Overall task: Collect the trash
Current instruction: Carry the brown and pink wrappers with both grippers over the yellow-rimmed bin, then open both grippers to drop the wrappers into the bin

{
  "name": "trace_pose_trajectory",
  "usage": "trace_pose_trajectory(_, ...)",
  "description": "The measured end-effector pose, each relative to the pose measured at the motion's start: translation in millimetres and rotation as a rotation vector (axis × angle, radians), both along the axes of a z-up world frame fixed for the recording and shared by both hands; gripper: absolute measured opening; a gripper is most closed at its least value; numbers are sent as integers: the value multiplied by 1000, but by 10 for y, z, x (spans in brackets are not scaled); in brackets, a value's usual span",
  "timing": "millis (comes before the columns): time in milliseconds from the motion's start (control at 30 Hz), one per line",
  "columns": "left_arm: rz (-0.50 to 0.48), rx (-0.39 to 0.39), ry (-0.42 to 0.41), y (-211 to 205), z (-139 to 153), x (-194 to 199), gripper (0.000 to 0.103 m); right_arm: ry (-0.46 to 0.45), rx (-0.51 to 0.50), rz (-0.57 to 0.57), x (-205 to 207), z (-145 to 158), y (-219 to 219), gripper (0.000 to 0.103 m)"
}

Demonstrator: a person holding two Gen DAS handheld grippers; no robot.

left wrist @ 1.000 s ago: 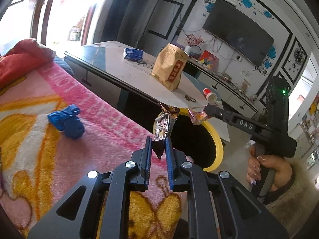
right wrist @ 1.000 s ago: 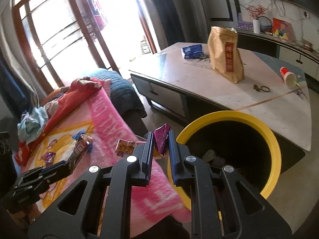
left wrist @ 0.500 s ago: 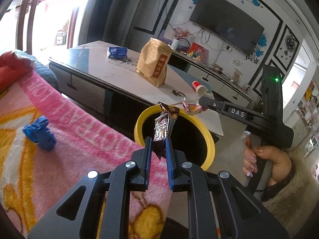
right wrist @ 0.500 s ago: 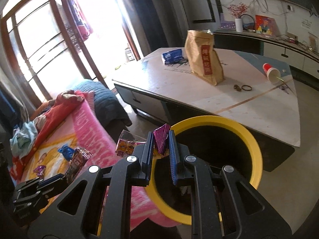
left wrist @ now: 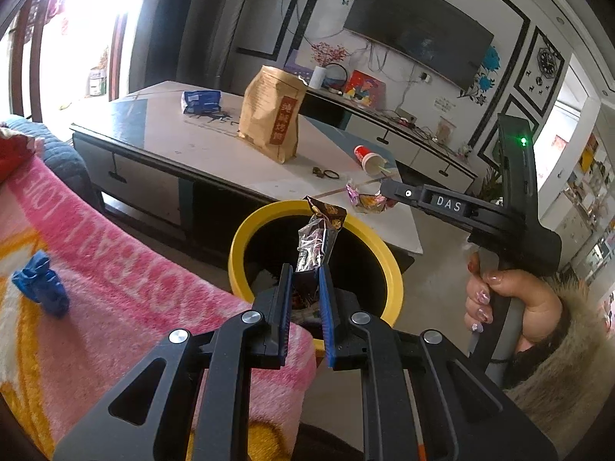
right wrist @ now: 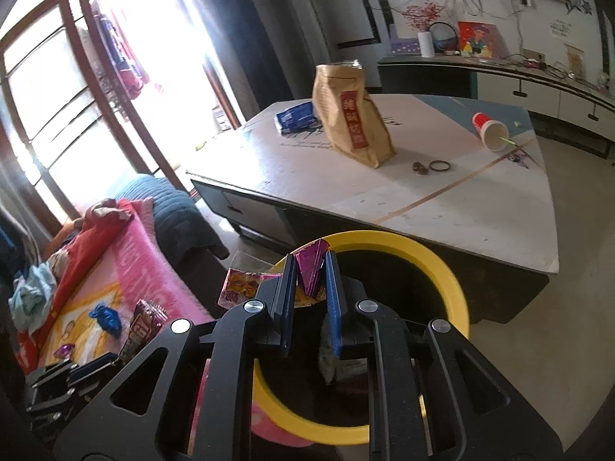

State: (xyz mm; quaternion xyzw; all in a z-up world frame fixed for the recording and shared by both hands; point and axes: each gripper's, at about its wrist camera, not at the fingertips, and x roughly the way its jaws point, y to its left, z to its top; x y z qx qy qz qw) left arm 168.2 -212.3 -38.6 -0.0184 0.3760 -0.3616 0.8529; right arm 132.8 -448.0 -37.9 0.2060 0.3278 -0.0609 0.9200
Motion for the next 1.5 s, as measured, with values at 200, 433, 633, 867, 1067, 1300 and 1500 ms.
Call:
trace_pose_trajectory(200, -22, 3, 11, -133, -83, 37, 13, 4, -2, -37, -22, -50, -136, 10)
trace_pose_trajectory(433, -50, 16, 27, -348, -214, 80, 13, 14, -9, -75, -17, -132, -240, 10)
trace_pose_trajectory(633, -57, 38, 44, -492, -336, 131, 13, 35, -6, -104, -8, -233, -331, 10)
trace_pose_trajectory(867, -56, 65, 70, -598, -478, 217, 13, 55, -6, -116, 7, -310, -362, 11)
trace_pose_trajectory(1067, -54, 74, 91, -671, -559, 302, 14, 62, -7, -112, 25, -330, -359, 12)
trace_pose_trajectory(1300, -63, 83, 76, -787, -579, 362, 16, 57, -1, -123, 22, -336, -364, 18)
trace_pose_trajectory(1500, -54, 81, 76, -776, -568, 401, 54, 56, 5, -130, 12, -338, -374, 28)
